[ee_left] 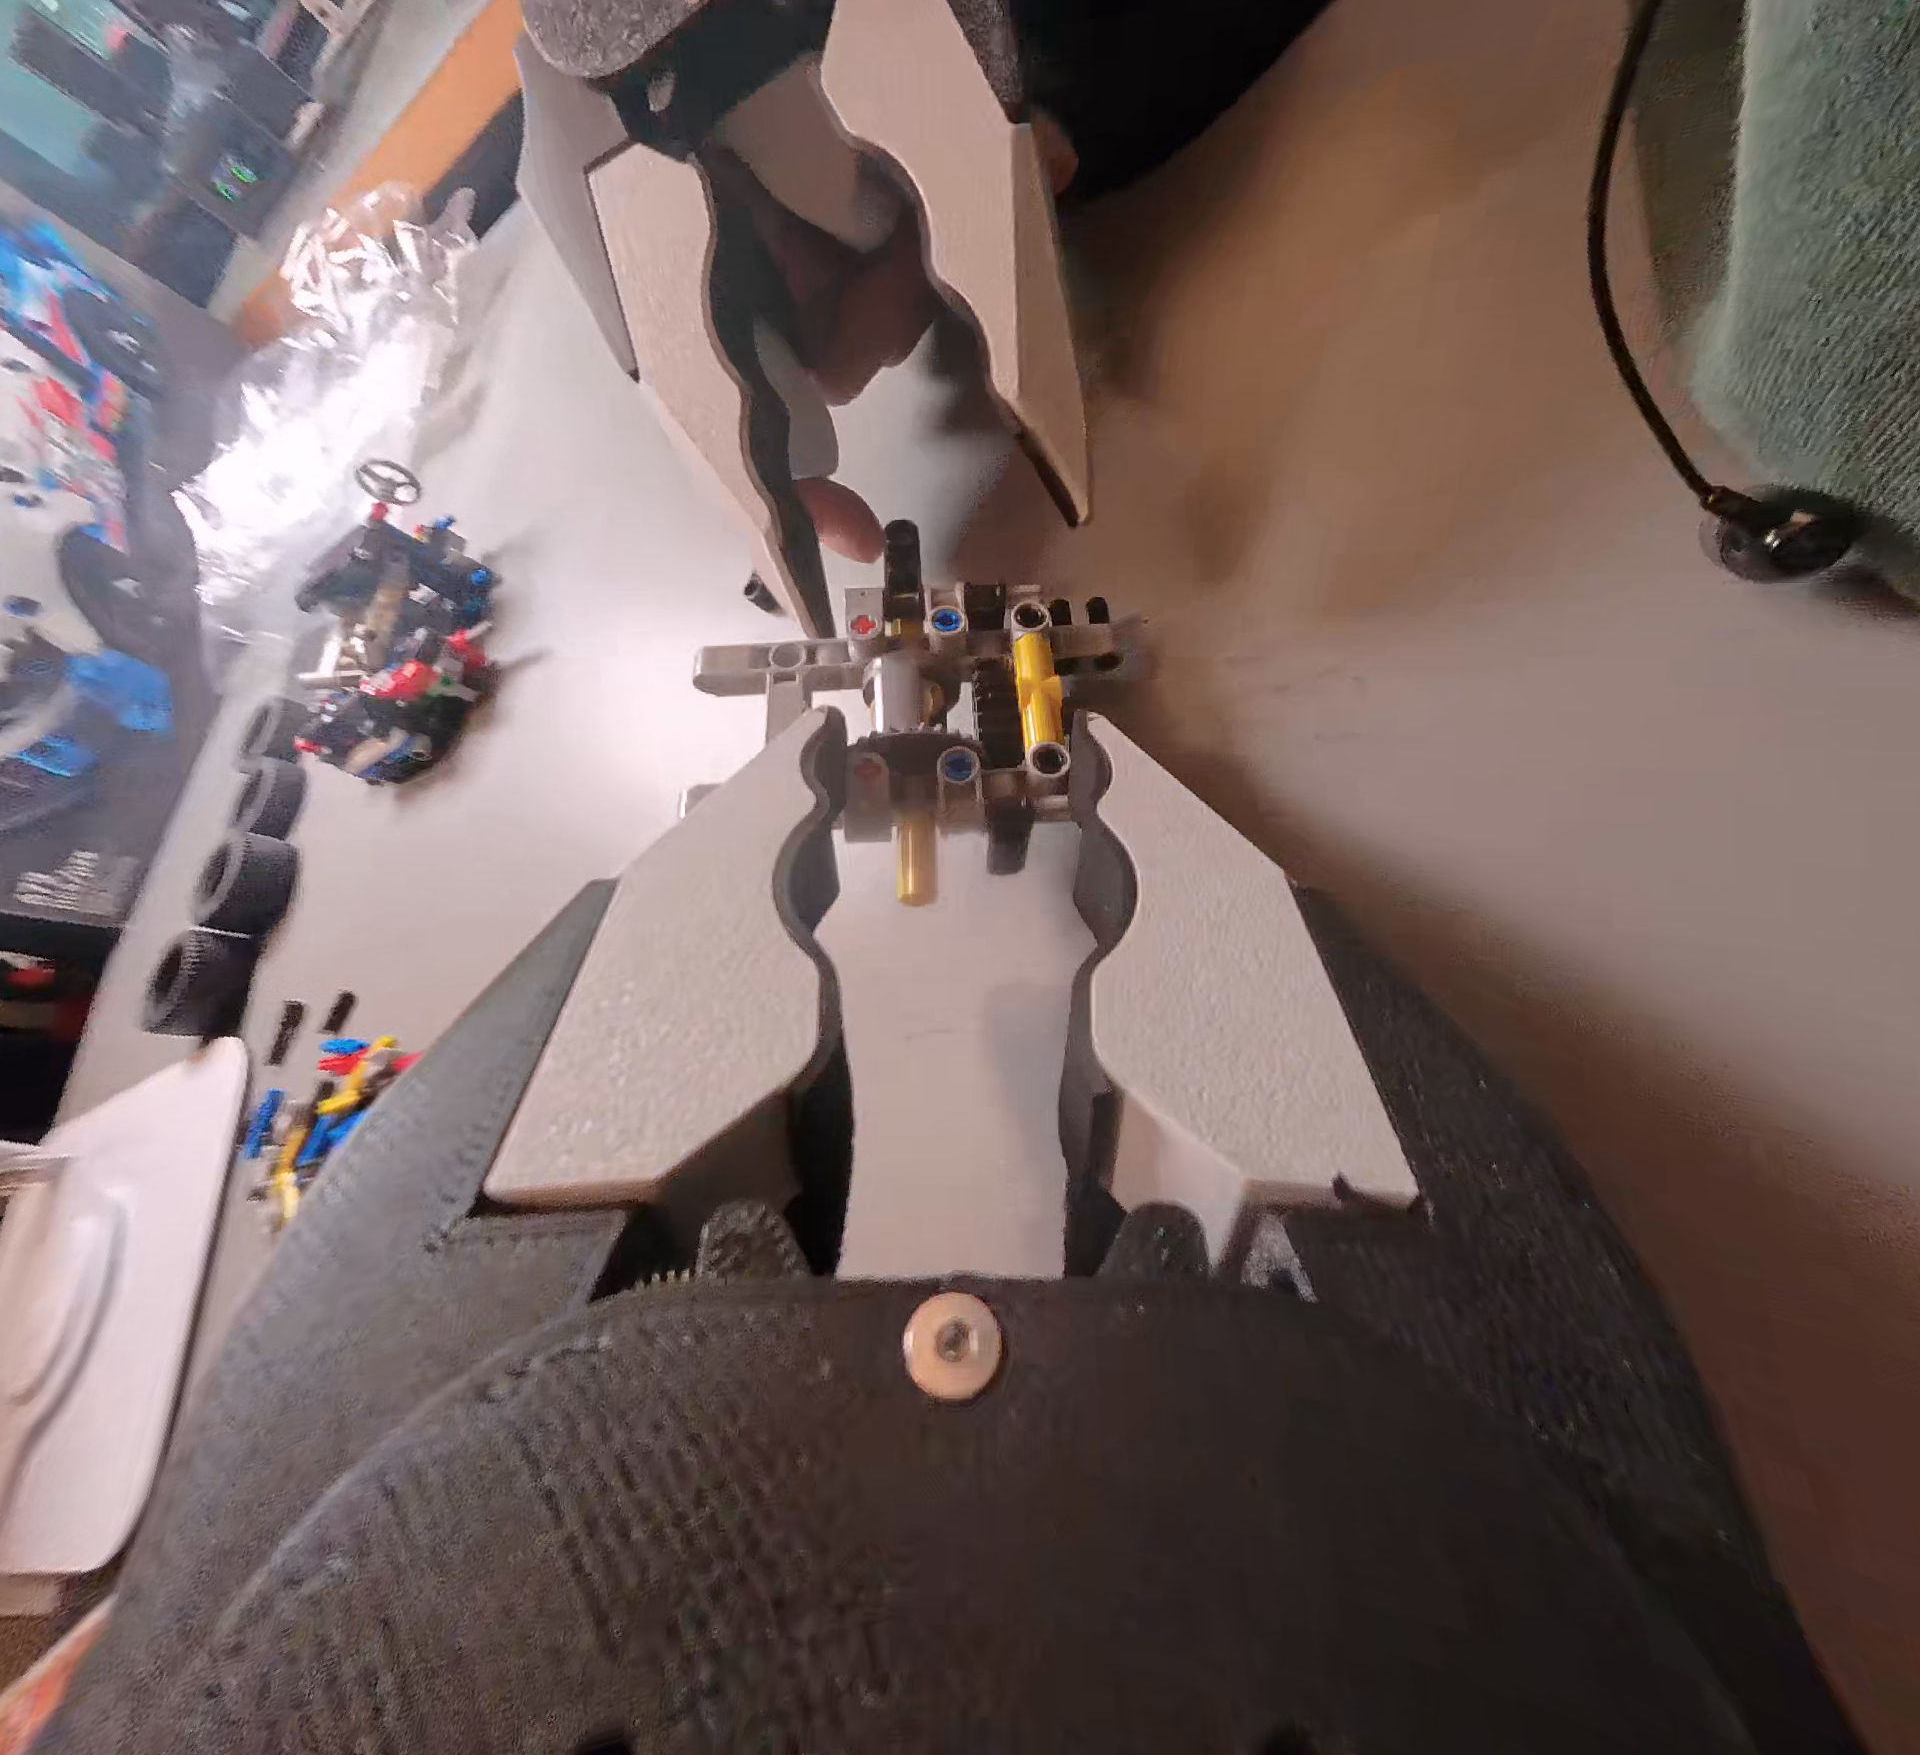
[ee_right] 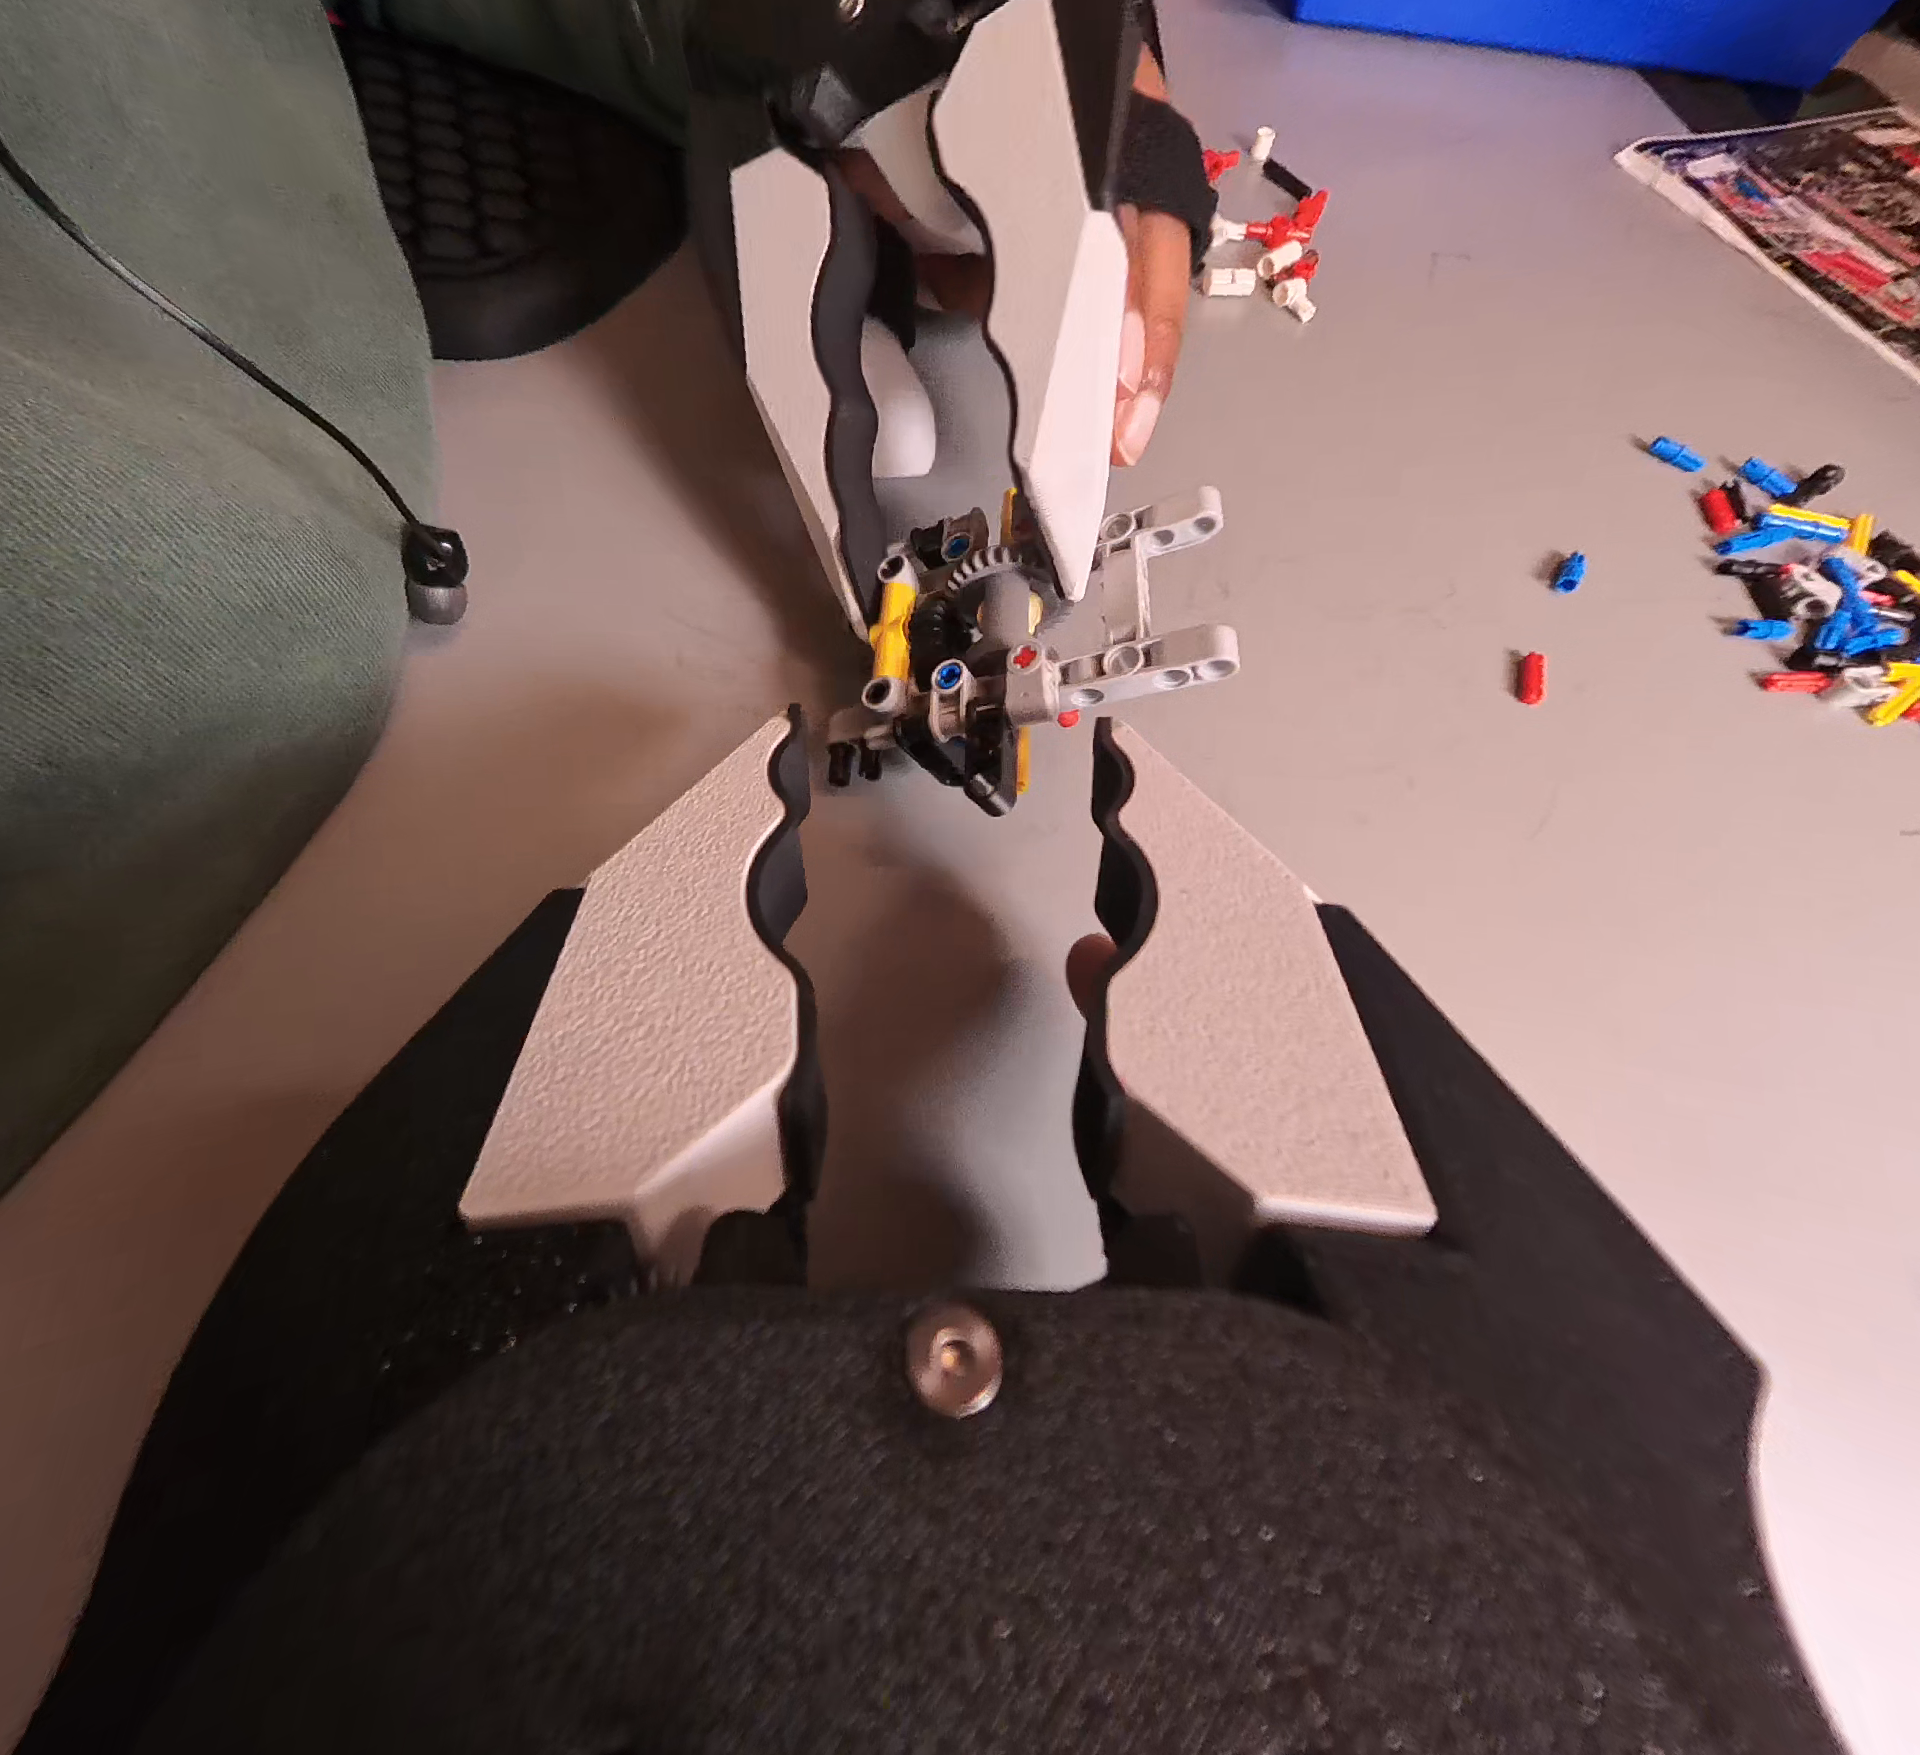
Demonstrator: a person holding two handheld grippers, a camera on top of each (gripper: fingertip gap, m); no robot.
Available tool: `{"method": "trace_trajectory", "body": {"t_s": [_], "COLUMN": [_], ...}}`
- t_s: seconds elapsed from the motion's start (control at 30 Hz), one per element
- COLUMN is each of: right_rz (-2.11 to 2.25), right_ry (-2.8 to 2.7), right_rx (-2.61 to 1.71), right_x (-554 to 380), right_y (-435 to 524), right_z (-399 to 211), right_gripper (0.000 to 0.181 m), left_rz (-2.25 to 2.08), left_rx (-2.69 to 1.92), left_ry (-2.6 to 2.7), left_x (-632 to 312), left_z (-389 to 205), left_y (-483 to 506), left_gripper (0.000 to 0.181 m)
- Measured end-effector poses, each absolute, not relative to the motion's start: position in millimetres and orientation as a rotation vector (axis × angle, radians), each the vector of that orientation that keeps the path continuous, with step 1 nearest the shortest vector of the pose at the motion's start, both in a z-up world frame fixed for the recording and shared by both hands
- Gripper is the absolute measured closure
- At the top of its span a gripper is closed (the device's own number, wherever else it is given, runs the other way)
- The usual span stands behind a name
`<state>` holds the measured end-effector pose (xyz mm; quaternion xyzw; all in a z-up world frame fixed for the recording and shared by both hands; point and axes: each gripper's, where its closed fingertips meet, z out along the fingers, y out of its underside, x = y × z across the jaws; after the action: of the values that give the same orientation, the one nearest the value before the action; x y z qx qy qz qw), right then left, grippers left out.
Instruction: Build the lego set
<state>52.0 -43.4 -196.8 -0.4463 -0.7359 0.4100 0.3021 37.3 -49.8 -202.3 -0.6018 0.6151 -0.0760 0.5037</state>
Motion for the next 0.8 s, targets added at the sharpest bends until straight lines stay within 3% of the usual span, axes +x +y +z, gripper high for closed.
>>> {"method": "trace_trajectory", "body": {"t_s": [0.4,0.8], "right_rz": [1.072,1.001], "right_ry": [-1.931,-1.910], "right_rx": [-1.150,-1.105], "right_x": [50.6,44.8], "right_y": [-42.6,-40.0], "right_z": [-194.2,-193.6], "right_gripper": [0.130,0.133], "left_rz": [-0.031,-0.406], "left_rx": [-1.375,-1.565], "left_ry": [1.512,1.327], "left_x": [36.0,35.4], "left_z": [-201.5,-197.0], "left_y": [-47.5,-47.3], "left_gripper": [0.140,0.140]}}
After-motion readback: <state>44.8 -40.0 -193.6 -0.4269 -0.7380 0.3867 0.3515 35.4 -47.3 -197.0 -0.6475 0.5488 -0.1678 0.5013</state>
